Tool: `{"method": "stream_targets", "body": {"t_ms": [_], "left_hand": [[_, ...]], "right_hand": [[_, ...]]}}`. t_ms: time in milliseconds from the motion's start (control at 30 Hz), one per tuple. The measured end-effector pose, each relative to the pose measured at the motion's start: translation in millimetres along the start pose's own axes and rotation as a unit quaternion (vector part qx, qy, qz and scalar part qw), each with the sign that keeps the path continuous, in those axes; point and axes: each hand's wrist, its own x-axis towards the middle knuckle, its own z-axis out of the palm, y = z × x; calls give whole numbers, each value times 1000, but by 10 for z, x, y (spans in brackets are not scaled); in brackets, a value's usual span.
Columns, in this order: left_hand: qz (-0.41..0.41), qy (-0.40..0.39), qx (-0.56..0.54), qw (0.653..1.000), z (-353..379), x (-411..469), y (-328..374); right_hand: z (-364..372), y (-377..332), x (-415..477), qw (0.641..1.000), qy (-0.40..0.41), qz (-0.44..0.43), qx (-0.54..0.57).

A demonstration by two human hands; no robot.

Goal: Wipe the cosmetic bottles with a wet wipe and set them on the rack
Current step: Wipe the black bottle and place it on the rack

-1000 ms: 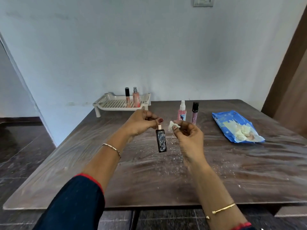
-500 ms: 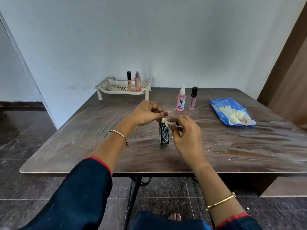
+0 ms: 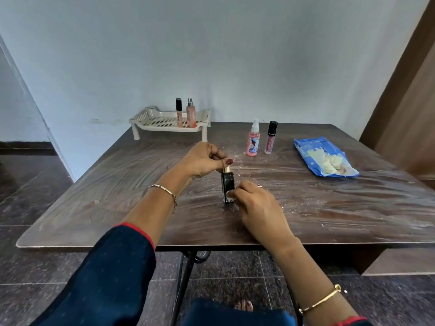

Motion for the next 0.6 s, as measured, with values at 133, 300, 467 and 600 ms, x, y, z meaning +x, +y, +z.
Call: {"method": "stream_targets", "body": {"t_ms": [133, 300, 467, 600], "left_hand": [[2, -1, 9, 1000, 8, 18, 4], [-6, 2, -4, 1000, 5, 21, -21], [-6, 24, -35, 999, 72, 66, 20], [-5, 28, -27, 999, 114, 122, 68]], "right_hand": [[-23, -35, -65, 1000, -30, 7, -5], [-138, 25, -13, 997, -47, 31, 45], [-191, 99, 256, 995, 66, 66, 26], [-106, 133, 434, 997, 33, 72, -3]]}}
